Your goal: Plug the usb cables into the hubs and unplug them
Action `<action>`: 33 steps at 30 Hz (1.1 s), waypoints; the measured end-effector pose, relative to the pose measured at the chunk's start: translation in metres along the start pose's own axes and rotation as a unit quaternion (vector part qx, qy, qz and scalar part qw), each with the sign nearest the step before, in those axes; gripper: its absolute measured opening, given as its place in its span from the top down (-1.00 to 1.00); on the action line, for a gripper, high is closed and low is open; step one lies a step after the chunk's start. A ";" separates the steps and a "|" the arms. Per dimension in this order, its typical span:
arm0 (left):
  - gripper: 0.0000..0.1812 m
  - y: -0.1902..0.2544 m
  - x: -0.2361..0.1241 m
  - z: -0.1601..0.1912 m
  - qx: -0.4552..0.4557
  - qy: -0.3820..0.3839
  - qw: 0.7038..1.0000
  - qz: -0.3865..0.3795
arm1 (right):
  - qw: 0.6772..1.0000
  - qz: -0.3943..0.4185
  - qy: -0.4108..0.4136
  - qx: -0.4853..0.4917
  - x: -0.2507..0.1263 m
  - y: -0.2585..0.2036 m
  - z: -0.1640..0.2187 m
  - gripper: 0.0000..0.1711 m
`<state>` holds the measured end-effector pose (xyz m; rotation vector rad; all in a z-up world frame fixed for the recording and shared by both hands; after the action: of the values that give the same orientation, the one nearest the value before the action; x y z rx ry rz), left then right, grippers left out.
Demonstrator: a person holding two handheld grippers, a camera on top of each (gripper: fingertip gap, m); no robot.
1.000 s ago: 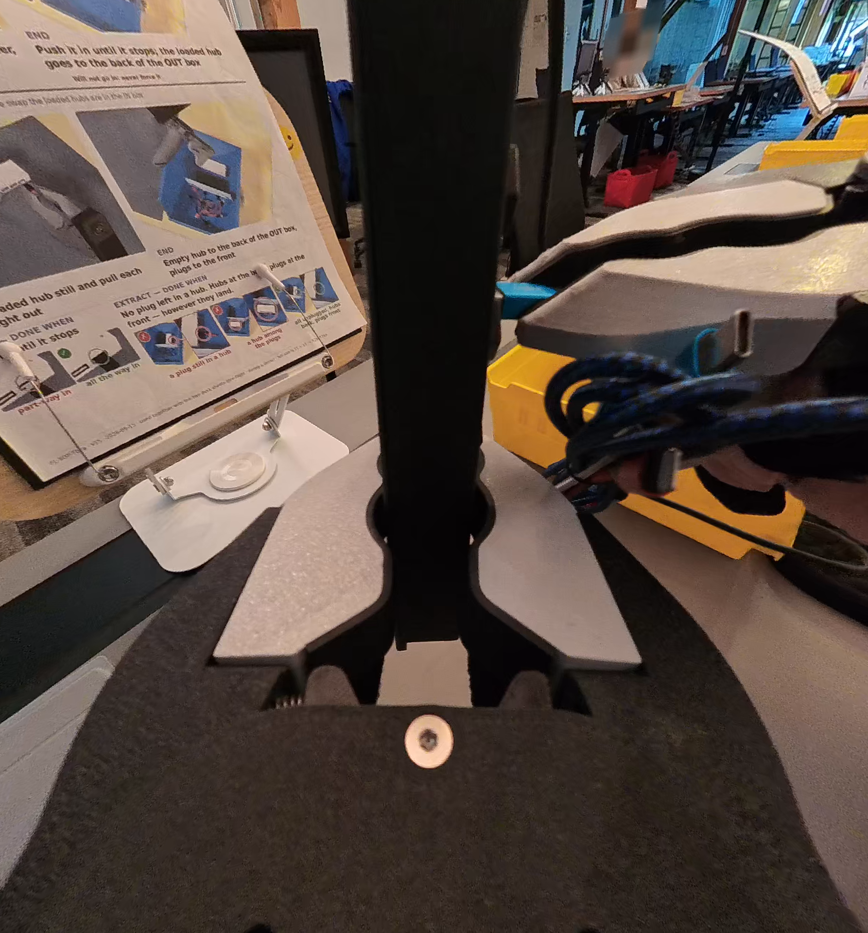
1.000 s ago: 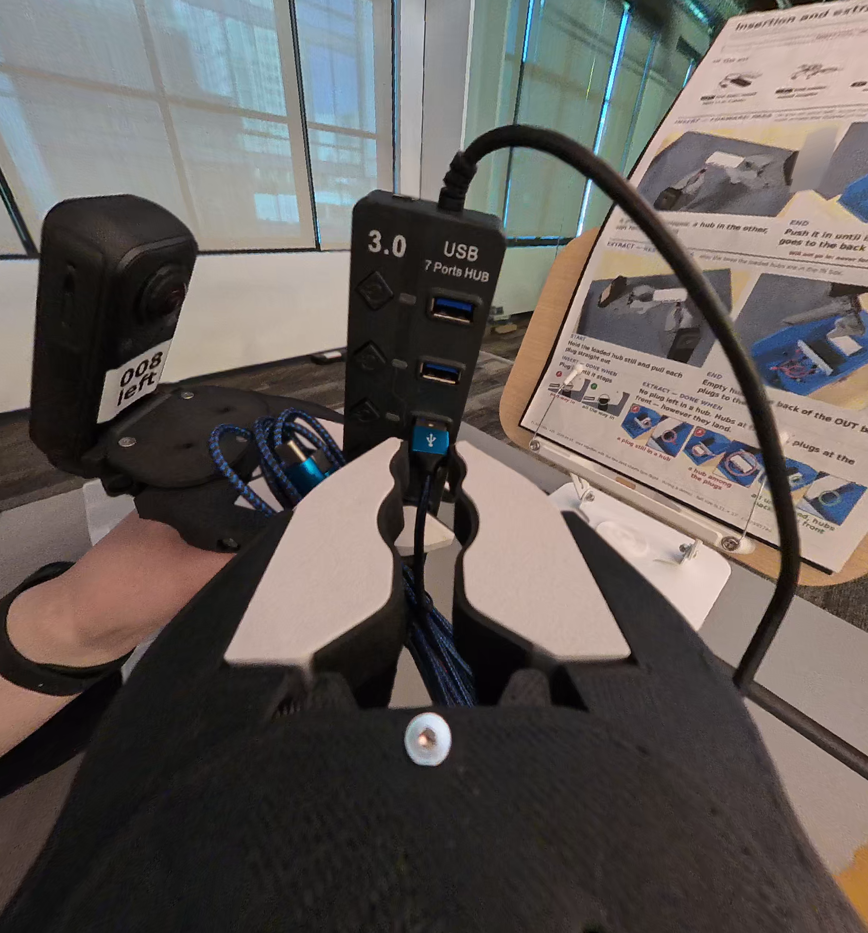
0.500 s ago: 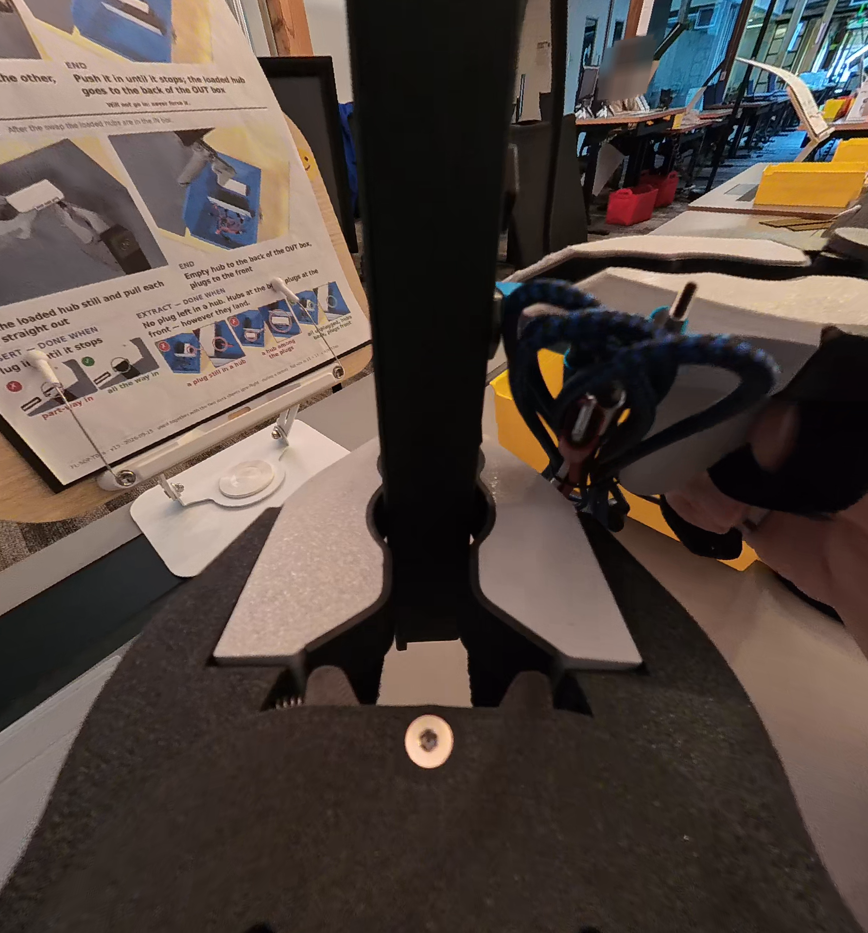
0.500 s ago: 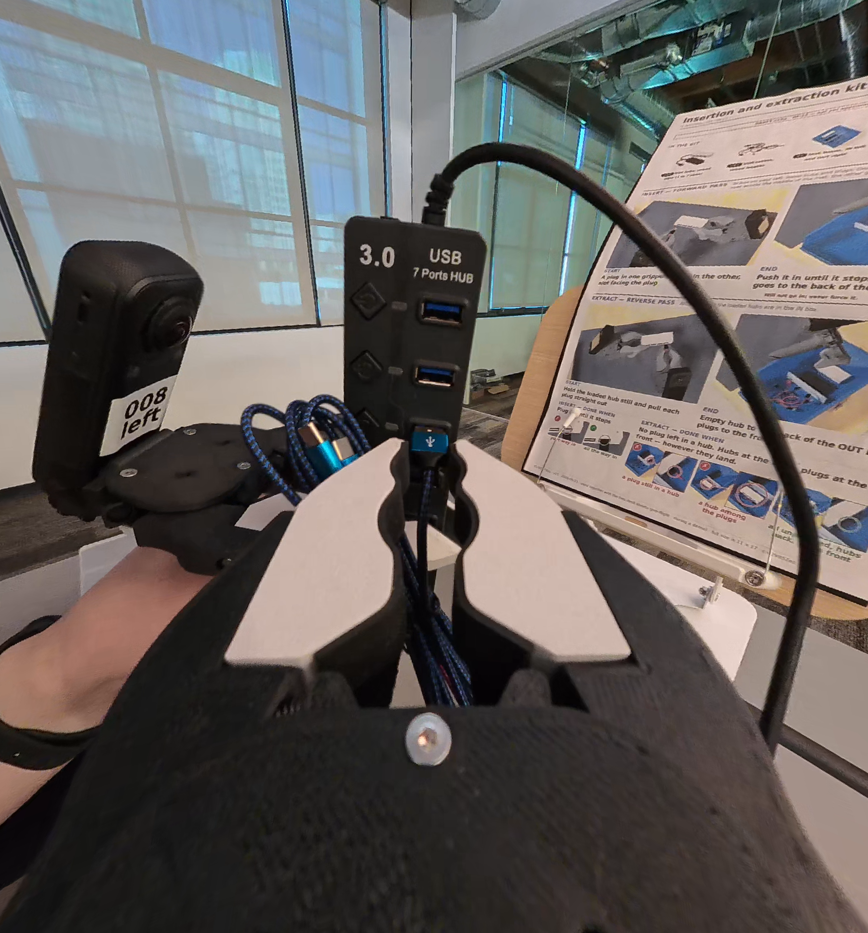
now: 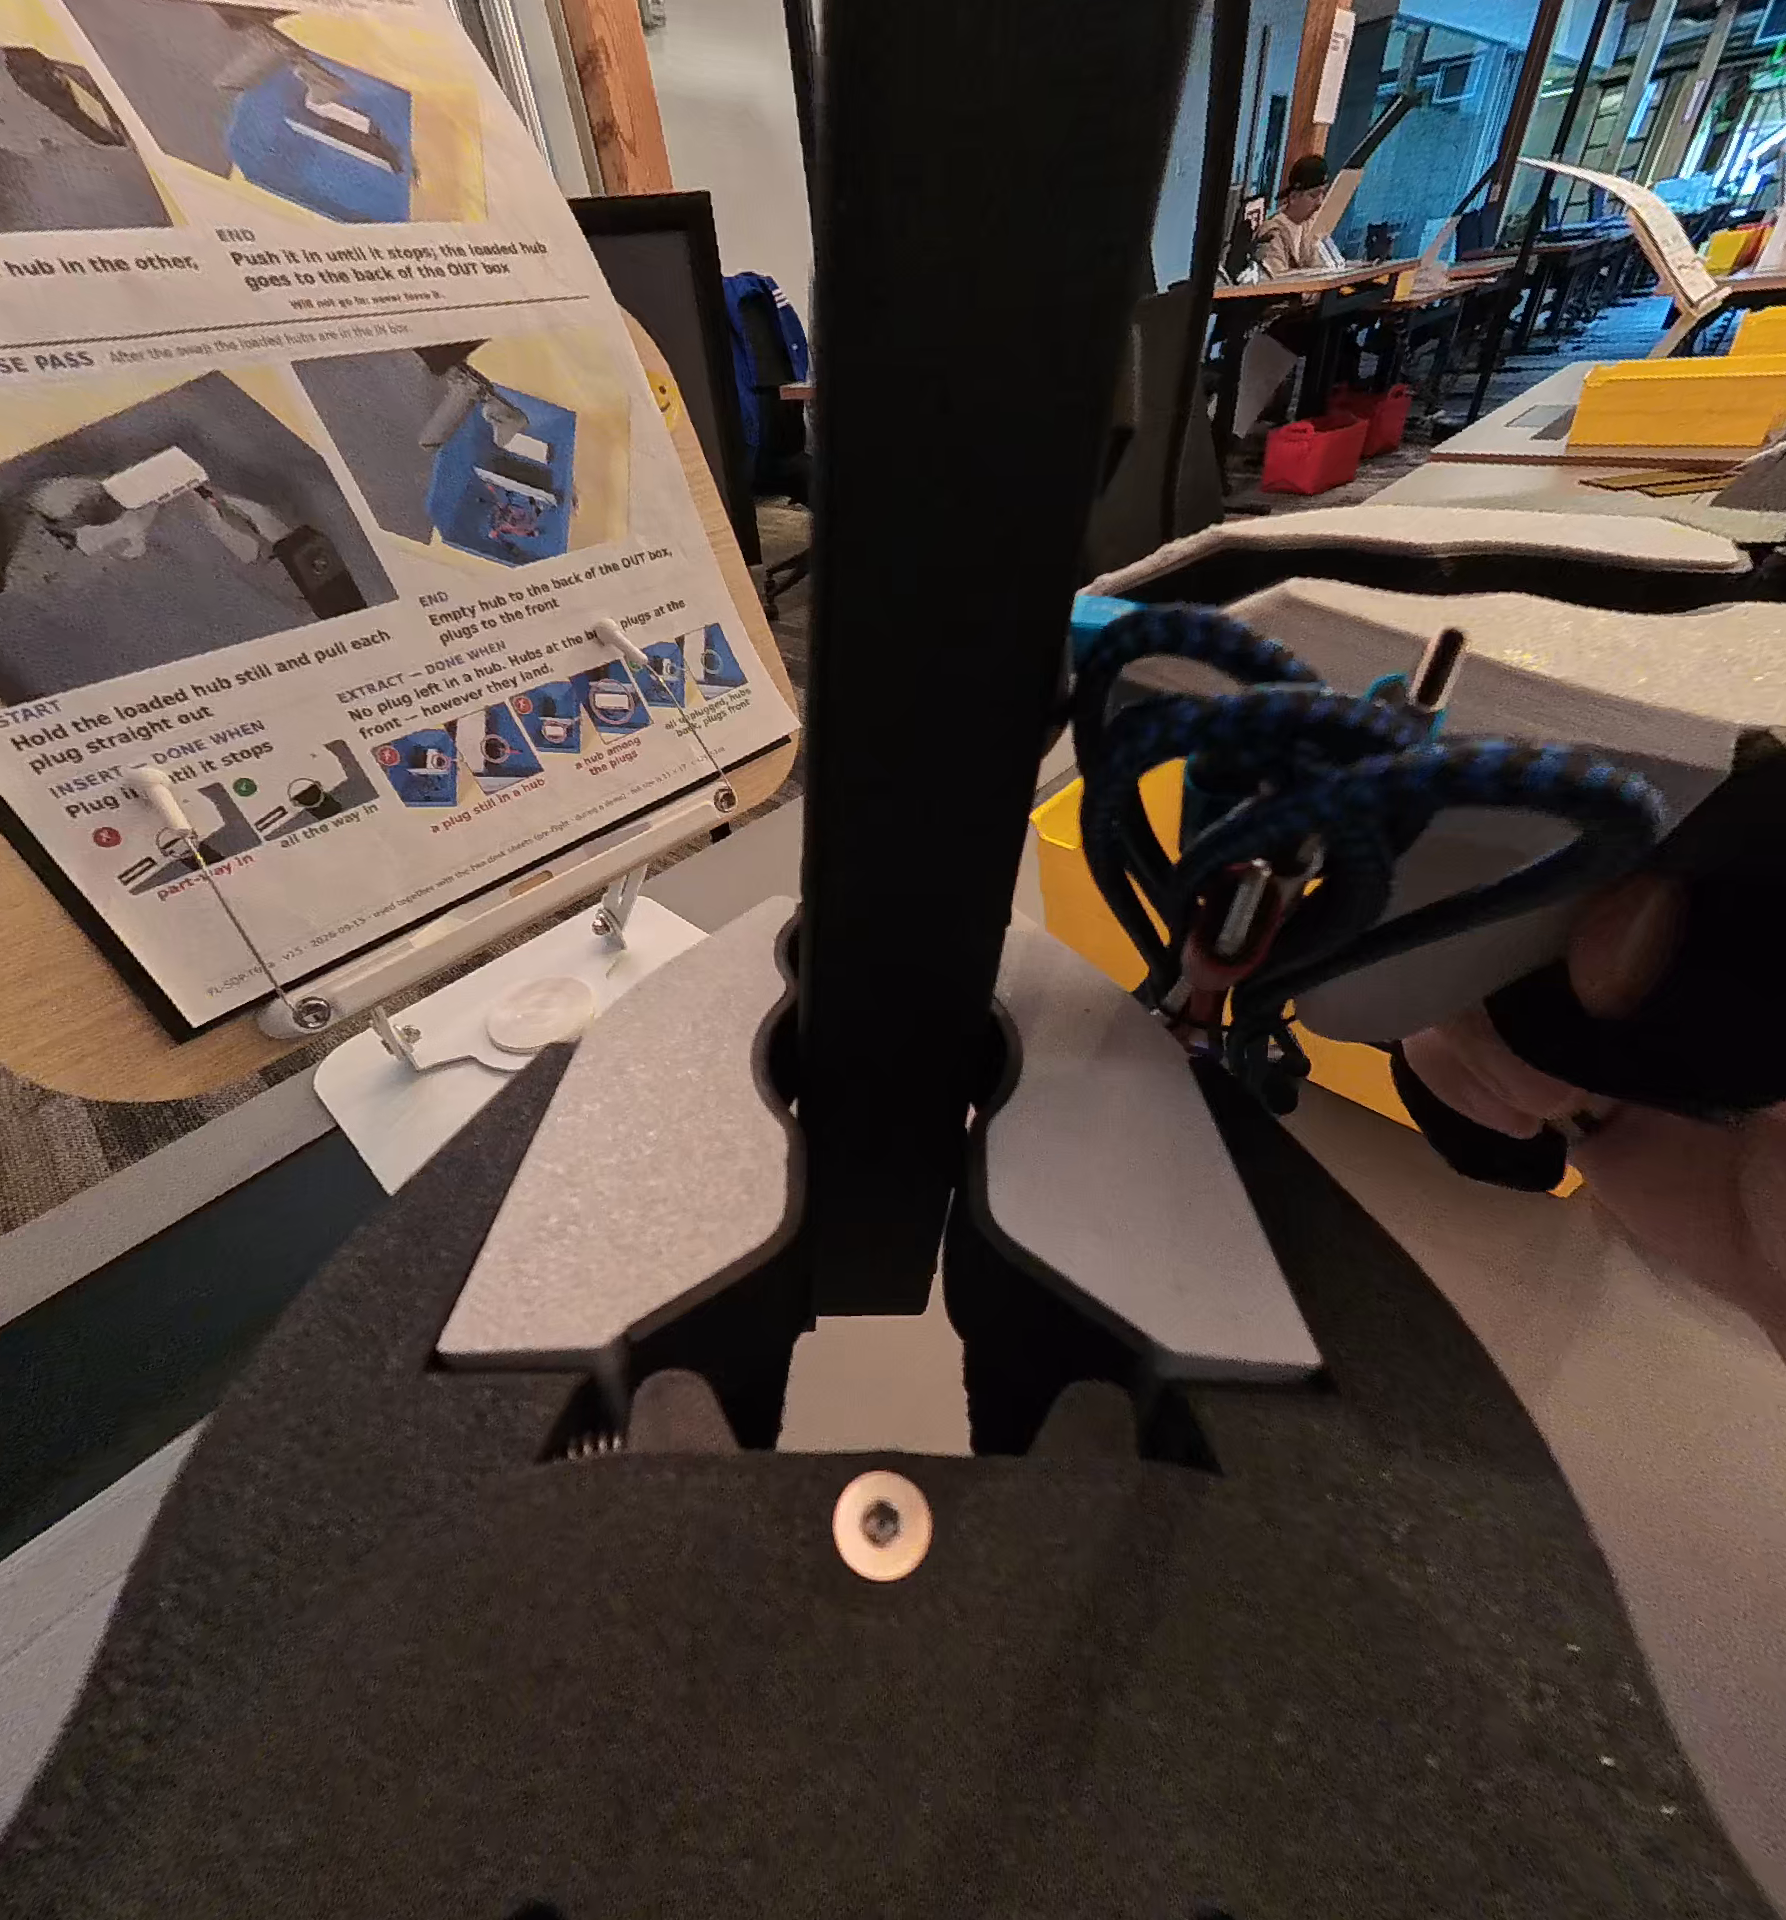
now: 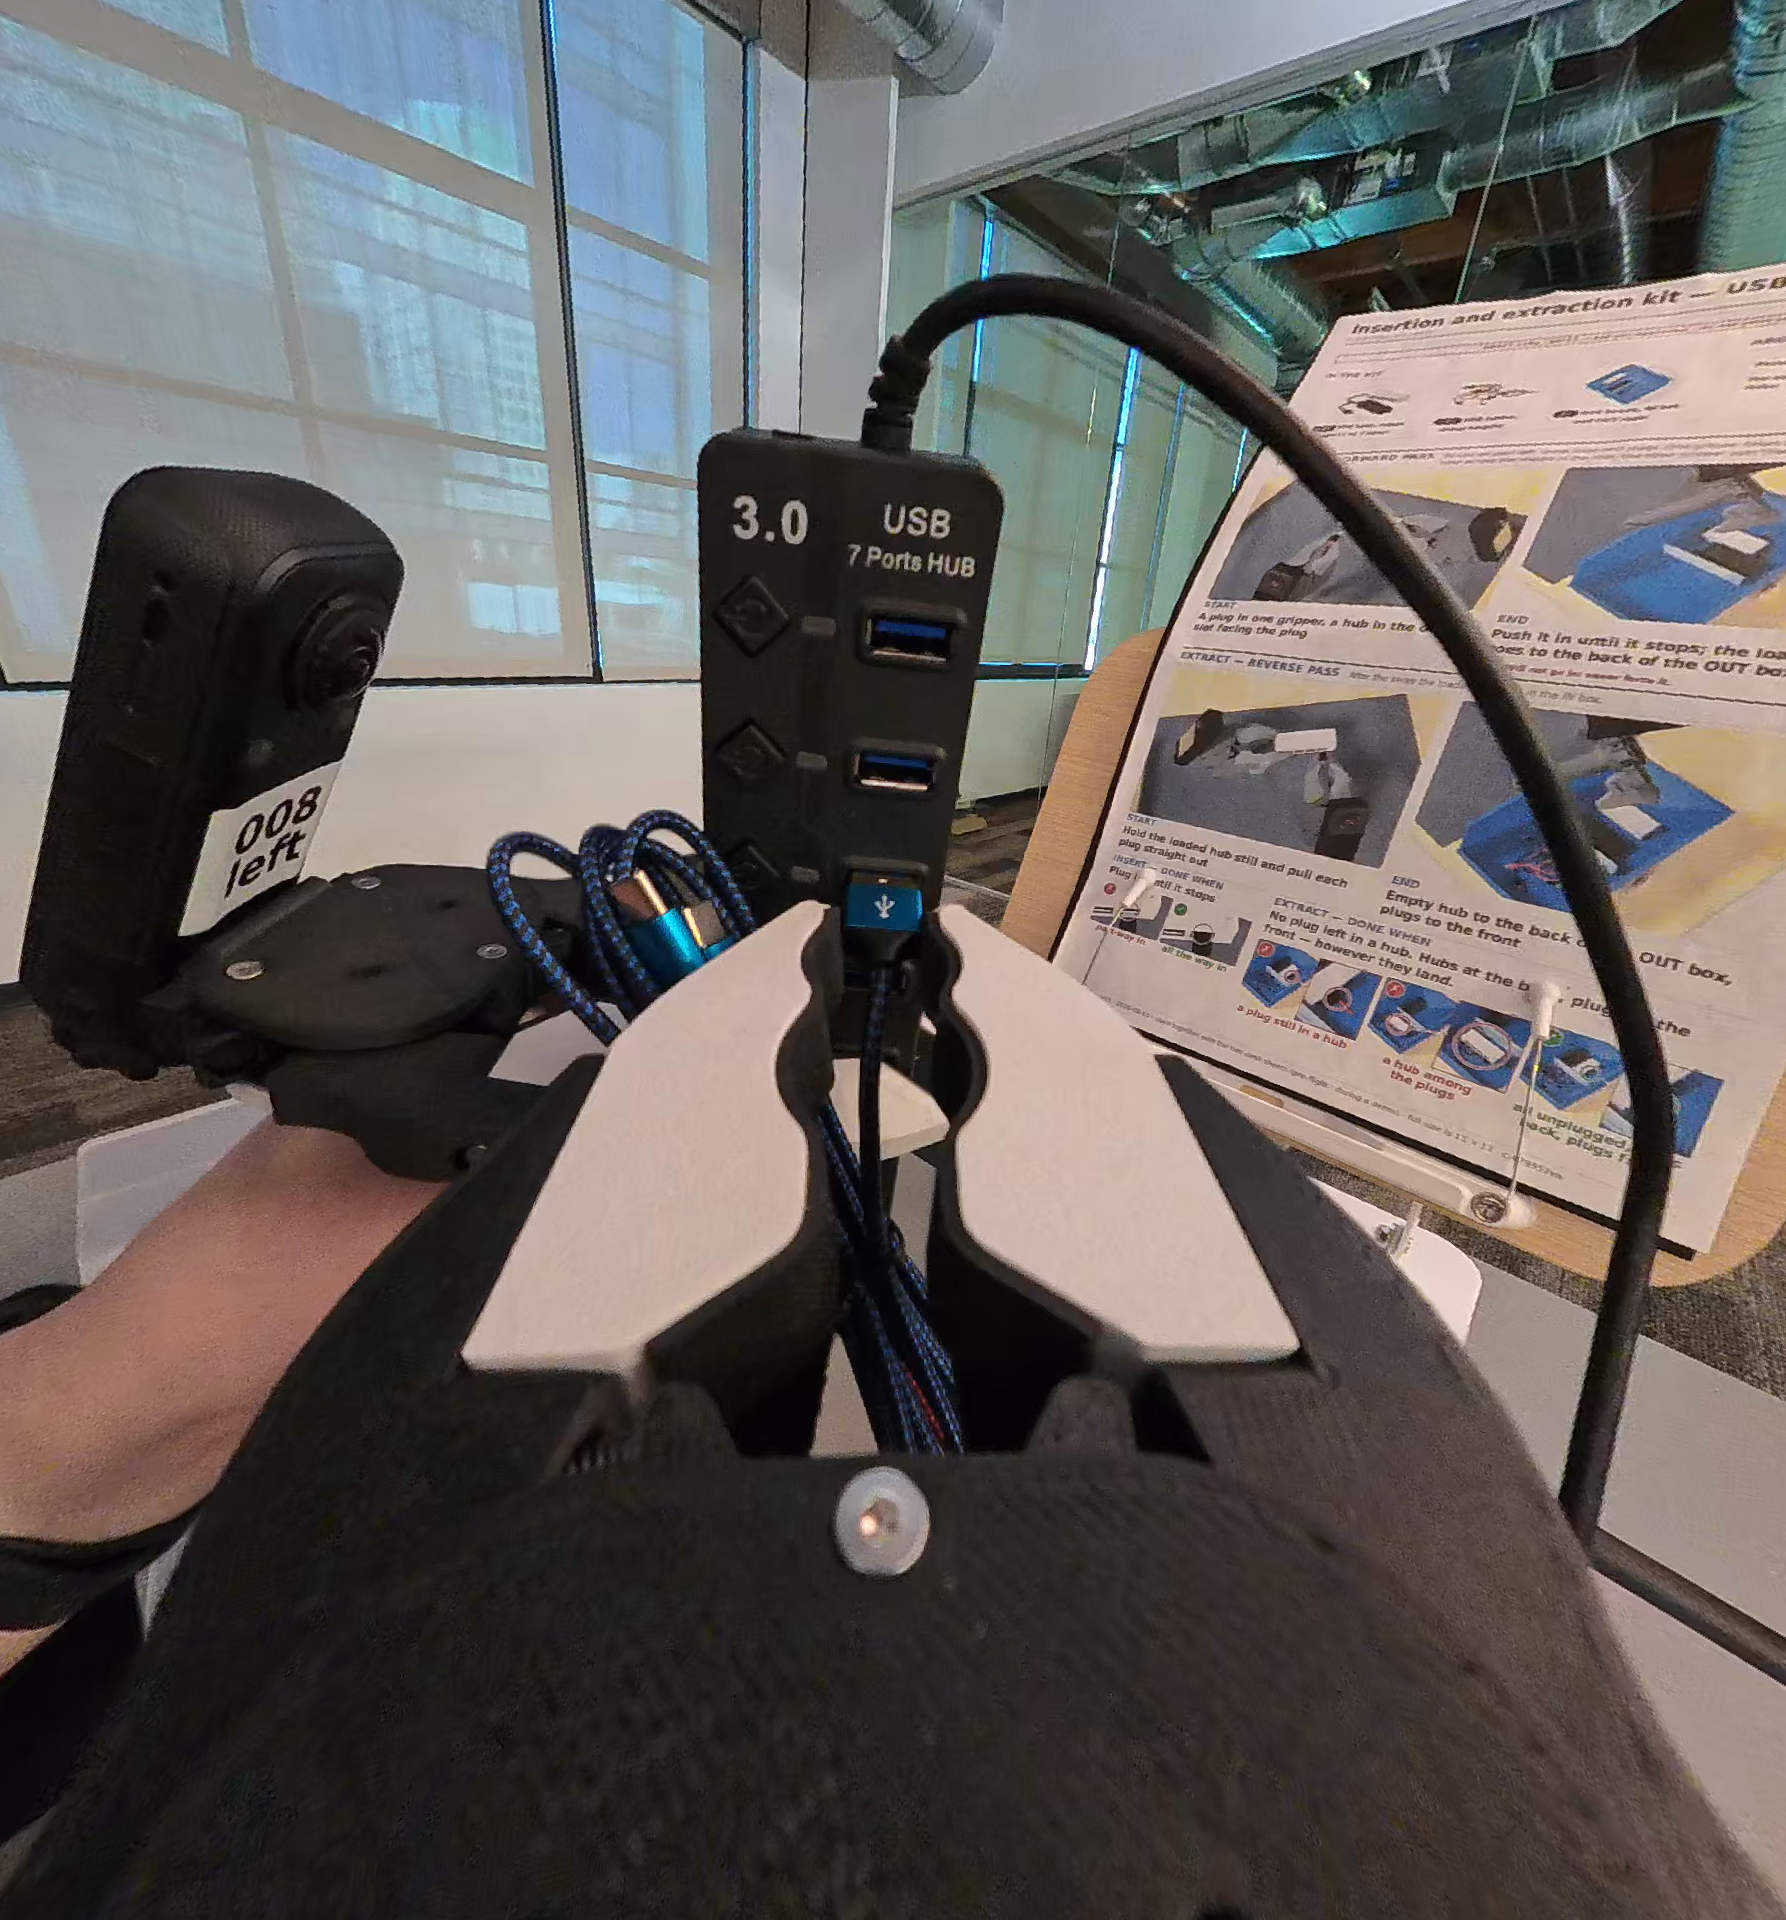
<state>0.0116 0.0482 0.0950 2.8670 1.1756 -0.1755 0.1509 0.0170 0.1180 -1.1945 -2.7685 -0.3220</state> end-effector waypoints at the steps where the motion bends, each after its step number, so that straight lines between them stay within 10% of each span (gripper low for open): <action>1: 0.72 0.000 0.000 0.000 0.001 0.000 1.000 -0.001 | 1.000 0.002 0.000 0.001 0.000 0.000 0.000 0.82; 33: 0.72 -0.024 -0.017 -0.009 0.026 0.004 1.000 -0.007 | 0.998 -0.004 -0.056 -0.015 -0.008 -0.015 -0.023 0.83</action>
<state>-0.0162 0.0544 0.1059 2.9081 1.2105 -0.1973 0.1459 -0.0039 0.1370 -1.2448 -2.8733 -0.3075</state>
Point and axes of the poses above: each gripper's, where its closed fingertips meet, x out along the fingers, z out of its underside, y = z × x across the jaws, the point moved 10 cm from there along -x, back along the fingers, and after that the axes turned 5 degrees about -x, right-handed, at the moved point
